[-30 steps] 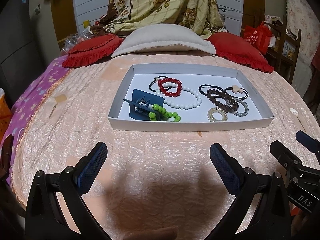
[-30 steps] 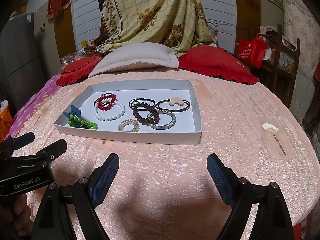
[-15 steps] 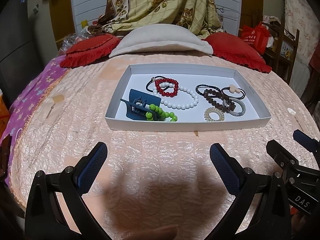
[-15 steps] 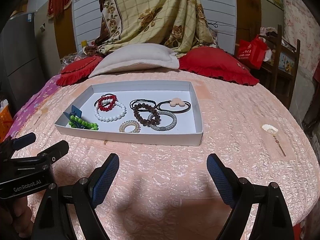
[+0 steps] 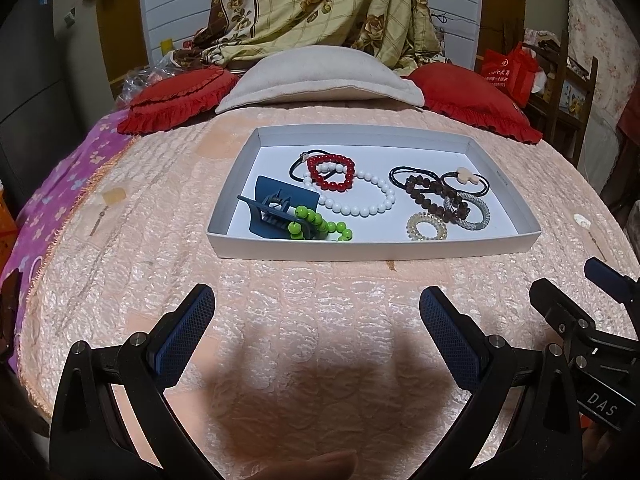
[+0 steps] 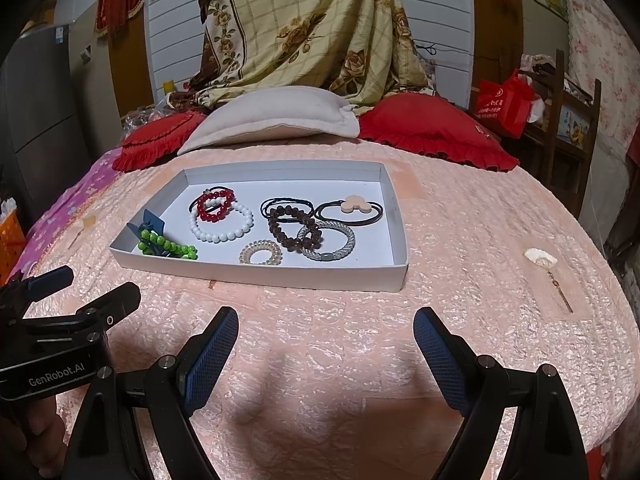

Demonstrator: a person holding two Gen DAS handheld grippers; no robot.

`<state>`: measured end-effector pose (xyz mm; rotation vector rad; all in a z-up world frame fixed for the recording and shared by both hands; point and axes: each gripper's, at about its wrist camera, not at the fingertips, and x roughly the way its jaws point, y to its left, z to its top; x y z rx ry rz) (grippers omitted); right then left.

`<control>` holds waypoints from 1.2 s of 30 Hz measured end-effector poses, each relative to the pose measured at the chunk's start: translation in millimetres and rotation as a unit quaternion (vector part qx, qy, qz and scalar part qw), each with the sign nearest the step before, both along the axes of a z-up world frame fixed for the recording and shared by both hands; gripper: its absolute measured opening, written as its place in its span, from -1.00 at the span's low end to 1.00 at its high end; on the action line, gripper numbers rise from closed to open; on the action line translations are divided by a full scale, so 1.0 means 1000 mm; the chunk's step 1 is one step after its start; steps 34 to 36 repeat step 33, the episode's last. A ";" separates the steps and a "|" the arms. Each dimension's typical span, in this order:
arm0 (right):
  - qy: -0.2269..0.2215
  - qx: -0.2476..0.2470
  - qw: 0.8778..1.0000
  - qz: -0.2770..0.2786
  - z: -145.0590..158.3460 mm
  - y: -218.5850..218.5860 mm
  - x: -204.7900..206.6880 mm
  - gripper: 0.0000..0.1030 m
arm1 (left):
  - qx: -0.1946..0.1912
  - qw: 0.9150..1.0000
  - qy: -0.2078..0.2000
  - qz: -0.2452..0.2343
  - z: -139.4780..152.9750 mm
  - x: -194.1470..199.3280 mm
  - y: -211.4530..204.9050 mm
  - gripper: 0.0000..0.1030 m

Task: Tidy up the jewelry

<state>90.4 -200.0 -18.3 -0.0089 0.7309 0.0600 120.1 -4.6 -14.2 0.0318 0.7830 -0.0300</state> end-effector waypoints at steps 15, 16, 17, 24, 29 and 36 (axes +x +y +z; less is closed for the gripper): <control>0.000 -0.001 1.000 -0.001 -0.002 0.001 0.000 0.70 | -0.003 1.000 0.001 0.000 -0.002 0.001 0.000 0.99; 0.001 -0.002 1.000 0.000 -0.002 0.001 0.000 0.70 | -0.003 1.000 0.001 0.001 -0.002 0.001 0.001 0.99; 0.000 -0.002 1.000 -0.001 -0.002 0.001 -0.001 0.70 | -0.003 1.000 0.001 0.001 -0.002 0.001 0.000 0.99; -0.001 -0.002 1.000 -0.003 -0.002 0.002 -0.001 0.70 | -0.011 1.000 0.005 0.002 -0.002 0.002 0.001 0.99; 0.000 -0.002 1.000 -0.006 -0.003 0.000 -0.002 0.70 | -0.010 1.000 -0.002 -0.001 -0.001 0.000 0.000 0.99; 0.000 -0.002 1.000 -0.005 -0.002 -0.001 -0.002 0.70 | 0.006 1.000 -0.012 0.001 0.001 -0.003 -0.003 0.99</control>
